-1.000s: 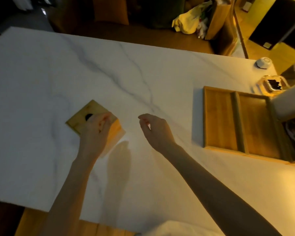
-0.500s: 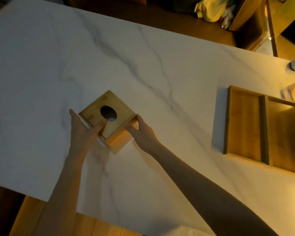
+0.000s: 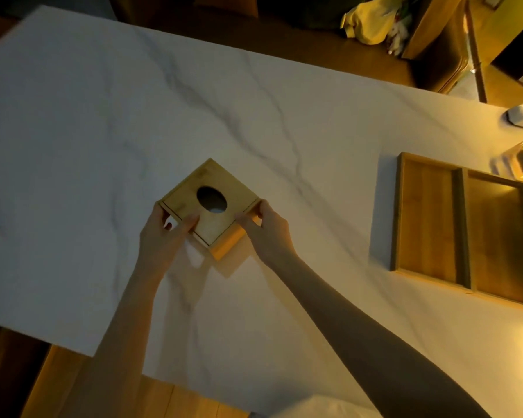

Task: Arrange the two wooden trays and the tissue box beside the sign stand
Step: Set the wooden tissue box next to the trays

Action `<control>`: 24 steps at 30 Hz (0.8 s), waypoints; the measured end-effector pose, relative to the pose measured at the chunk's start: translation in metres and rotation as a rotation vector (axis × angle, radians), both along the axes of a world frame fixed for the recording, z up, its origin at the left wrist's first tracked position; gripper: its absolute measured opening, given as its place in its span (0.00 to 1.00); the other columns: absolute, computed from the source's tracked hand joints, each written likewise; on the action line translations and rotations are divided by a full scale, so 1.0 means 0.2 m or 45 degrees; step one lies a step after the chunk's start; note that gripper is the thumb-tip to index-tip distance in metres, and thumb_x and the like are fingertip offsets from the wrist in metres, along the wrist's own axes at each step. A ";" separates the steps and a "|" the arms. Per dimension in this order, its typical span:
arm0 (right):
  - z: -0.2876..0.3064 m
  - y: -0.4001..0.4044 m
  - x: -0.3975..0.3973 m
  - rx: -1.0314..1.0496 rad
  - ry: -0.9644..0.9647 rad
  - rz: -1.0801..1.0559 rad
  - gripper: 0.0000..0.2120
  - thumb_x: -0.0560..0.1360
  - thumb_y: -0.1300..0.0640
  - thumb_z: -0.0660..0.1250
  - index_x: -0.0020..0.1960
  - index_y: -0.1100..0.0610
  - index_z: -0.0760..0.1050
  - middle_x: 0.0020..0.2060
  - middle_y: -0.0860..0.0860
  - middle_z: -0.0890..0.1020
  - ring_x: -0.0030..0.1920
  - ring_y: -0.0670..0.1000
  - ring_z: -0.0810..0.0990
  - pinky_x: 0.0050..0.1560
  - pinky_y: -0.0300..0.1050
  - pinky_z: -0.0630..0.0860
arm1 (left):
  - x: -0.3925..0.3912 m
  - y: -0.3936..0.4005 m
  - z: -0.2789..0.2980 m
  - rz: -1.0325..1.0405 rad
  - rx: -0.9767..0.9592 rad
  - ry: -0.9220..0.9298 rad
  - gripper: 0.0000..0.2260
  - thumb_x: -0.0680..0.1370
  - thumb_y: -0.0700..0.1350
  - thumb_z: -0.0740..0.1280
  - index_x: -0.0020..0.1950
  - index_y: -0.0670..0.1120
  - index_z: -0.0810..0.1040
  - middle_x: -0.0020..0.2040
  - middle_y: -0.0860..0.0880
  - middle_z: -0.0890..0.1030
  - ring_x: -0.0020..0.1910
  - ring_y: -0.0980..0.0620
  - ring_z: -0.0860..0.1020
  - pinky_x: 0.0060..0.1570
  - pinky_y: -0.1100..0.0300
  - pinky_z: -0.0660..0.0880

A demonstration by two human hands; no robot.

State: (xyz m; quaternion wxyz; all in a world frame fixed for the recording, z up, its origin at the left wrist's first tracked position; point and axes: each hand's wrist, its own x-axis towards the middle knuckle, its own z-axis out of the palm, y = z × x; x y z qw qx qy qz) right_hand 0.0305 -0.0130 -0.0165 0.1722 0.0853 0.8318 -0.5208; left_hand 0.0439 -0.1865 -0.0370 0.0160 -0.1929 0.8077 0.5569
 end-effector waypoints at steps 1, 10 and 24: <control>0.02 0.03 0.00 0.007 0.035 -0.016 0.15 0.75 0.51 0.63 0.53 0.63 0.69 0.45 0.57 0.77 0.39 0.53 0.72 0.35 0.45 0.67 | 0.00 0.03 0.02 -0.024 -0.009 0.012 0.25 0.67 0.54 0.69 0.63 0.51 0.69 0.64 0.49 0.74 0.64 0.49 0.71 0.65 0.47 0.69; 0.19 0.40 0.13 0.048 0.248 -0.152 0.18 0.74 0.50 0.64 0.53 0.64 0.72 0.50 0.63 0.80 0.42 0.57 0.77 0.39 0.49 0.71 | 0.04 0.37 0.21 -0.203 -0.132 0.136 0.22 0.71 0.49 0.68 0.63 0.46 0.68 0.64 0.45 0.74 0.62 0.49 0.71 0.58 0.58 0.67; 0.29 1.17 0.61 0.079 0.394 -0.595 0.17 0.74 0.51 0.65 0.61 0.54 0.73 0.48 0.48 0.79 0.50 0.50 0.76 0.40 0.37 0.71 | 0.25 1.14 0.32 -0.704 -0.026 0.288 0.34 0.61 0.66 0.63 0.62 0.48 0.69 0.58 0.51 0.77 0.54 0.52 0.75 0.43 0.67 0.70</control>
